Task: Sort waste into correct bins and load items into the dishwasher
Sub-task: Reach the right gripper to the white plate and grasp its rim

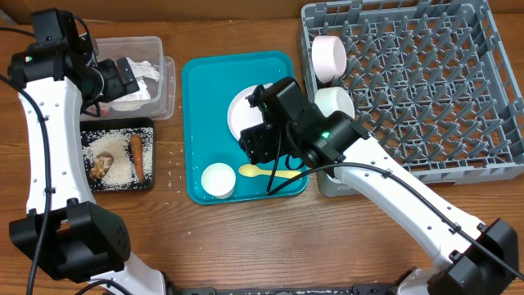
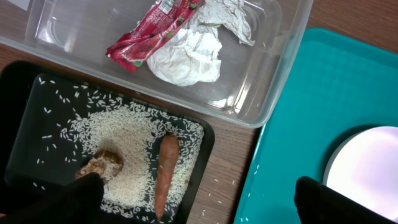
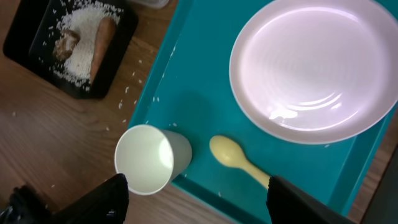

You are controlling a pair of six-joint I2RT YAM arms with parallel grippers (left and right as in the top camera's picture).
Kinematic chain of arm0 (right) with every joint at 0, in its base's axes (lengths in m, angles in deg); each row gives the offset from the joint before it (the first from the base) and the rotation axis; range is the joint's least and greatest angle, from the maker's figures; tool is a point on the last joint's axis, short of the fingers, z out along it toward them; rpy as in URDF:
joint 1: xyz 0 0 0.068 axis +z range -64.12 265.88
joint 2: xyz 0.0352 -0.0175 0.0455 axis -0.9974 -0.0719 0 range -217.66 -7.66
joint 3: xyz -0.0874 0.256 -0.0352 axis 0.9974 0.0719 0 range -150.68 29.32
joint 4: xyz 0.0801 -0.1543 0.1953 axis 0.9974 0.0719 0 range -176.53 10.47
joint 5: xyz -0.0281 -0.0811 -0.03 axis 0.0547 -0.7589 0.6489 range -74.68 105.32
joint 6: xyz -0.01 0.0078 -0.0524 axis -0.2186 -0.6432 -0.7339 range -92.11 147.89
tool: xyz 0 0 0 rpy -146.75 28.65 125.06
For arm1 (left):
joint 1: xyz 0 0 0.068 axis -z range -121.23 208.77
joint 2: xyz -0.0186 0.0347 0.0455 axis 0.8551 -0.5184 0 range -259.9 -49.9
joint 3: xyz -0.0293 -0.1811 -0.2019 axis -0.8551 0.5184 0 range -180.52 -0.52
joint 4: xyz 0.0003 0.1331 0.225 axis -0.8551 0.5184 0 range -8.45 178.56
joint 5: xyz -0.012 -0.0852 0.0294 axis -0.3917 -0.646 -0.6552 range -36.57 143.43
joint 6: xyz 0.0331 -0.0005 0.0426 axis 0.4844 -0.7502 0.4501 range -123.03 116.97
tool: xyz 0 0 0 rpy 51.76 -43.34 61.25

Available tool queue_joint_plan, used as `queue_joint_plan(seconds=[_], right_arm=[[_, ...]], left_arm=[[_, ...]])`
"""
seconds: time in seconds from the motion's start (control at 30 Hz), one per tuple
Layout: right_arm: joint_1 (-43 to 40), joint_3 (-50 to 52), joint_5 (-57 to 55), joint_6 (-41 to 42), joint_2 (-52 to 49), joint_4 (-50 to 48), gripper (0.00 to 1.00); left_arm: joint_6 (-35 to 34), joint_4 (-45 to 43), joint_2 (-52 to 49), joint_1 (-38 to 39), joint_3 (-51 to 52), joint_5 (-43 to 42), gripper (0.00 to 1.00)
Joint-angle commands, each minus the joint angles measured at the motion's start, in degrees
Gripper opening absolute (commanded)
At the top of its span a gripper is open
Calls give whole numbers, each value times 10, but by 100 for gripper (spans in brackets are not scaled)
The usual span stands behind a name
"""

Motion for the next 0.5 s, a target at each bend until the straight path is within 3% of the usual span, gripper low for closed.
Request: queue_joint_plan(seconds=[0.0,0.1,0.2,0.3,0.47], right_arm=[[-2,-3,26,42,0,3,73],[-5,-3,26,63,0,5,73],[-13,2,-23,142,-2,8,73],[-13,23,-157,248,-12,-12,64],[-13,25,-197,326,-89,-47,56]], left_arm=[[-6,-30,-2,1,-4,-7,100],[-14,-85,-2,1,-4,-20,100],[-17,-40,-4,2,-3,-64,100],[-16,-17,-9,4,-1,-93,100],[-16,-19,-15,12,11,-92,100]])
